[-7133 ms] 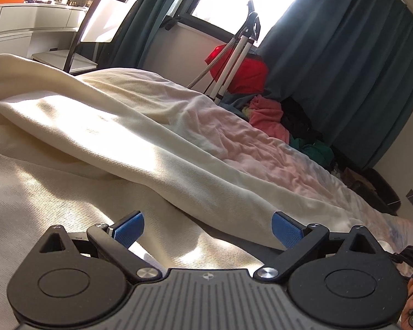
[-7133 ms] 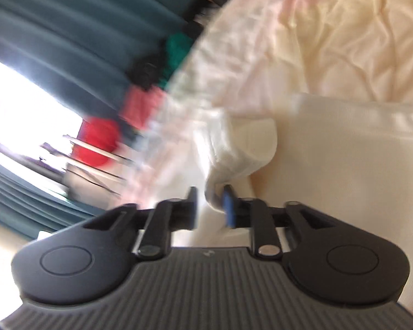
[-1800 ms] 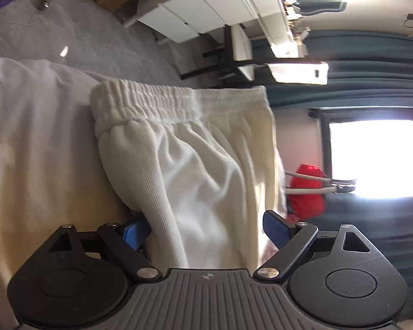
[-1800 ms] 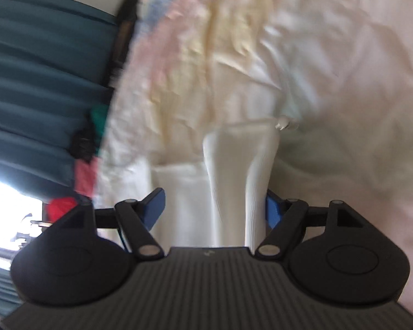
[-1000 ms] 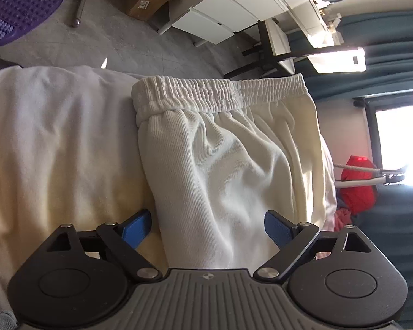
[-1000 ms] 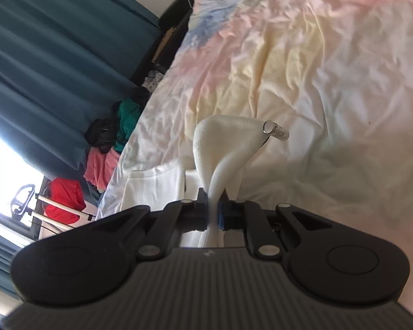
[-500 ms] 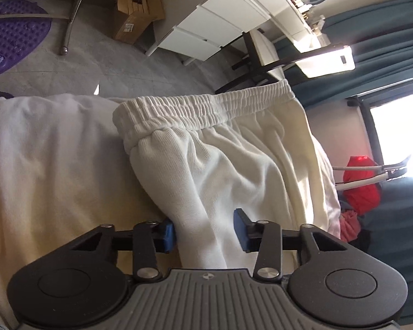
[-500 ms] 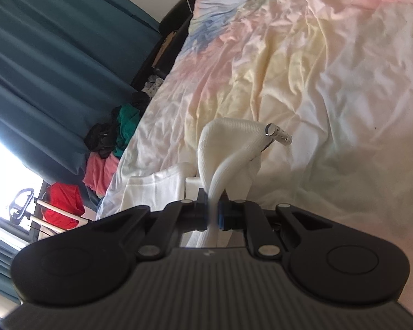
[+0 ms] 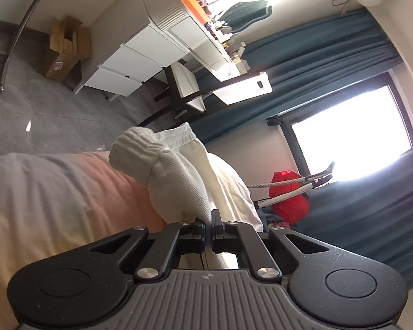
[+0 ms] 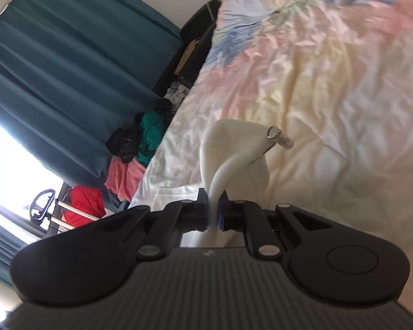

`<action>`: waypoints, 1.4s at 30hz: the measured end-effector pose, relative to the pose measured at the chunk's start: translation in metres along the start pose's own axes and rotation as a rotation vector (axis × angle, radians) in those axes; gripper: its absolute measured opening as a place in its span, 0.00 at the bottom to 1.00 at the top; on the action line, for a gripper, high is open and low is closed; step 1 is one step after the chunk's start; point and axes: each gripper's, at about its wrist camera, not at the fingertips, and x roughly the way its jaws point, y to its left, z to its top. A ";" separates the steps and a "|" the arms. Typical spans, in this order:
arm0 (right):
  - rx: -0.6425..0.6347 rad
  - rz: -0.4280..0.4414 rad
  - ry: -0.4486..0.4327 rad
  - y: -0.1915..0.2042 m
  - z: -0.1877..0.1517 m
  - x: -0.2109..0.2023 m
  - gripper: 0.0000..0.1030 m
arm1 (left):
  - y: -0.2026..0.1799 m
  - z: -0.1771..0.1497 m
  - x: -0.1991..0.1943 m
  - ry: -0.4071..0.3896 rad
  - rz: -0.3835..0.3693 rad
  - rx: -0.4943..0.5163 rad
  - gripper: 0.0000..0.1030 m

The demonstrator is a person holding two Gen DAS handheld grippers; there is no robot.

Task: Fold clothes

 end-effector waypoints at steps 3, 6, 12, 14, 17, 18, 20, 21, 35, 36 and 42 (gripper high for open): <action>-0.051 0.004 -0.013 0.044 0.007 0.027 0.10 | -0.031 0.018 0.040 0.024 0.001 -0.002 0.04; -0.114 -0.012 -0.017 0.095 0.009 0.073 0.10 | -0.064 0.034 0.097 0.023 0.028 0.031 0.04; -0.280 -0.117 0.048 0.165 -0.016 0.204 0.10 | -0.104 0.054 0.257 0.060 0.184 0.118 0.04; -0.309 -0.156 0.065 0.172 -0.032 0.249 0.10 | -0.107 0.053 0.311 0.058 0.249 0.161 0.05; -0.350 -0.206 0.094 0.166 -0.059 0.306 0.10 | -0.101 0.045 0.369 0.030 0.370 0.260 0.05; -0.361 -0.219 0.107 0.162 -0.067 0.323 0.10 | -0.095 0.044 0.385 0.040 0.392 0.266 0.05; -0.393 -0.223 0.109 0.157 -0.079 0.341 0.11 | -0.085 0.044 0.407 0.059 0.407 0.266 0.06; -0.408 -0.225 0.110 0.154 -0.085 0.349 0.11 | -0.084 0.042 0.412 0.065 0.410 0.274 0.08; -0.267 0.014 0.160 0.116 -0.067 0.241 0.62 | -0.080 0.003 0.294 0.043 0.178 0.305 0.73; -0.243 0.039 0.162 0.107 -0.068 0.224 0.61 | -0.075 -0.003 0.277 0.043 0.155 0.284 0.78; -0.054 0.134 0.258 0.051 -0.082 0.151 0.61 | -0.045 -0.024 0.213 0.110 0.170 0.196 0.80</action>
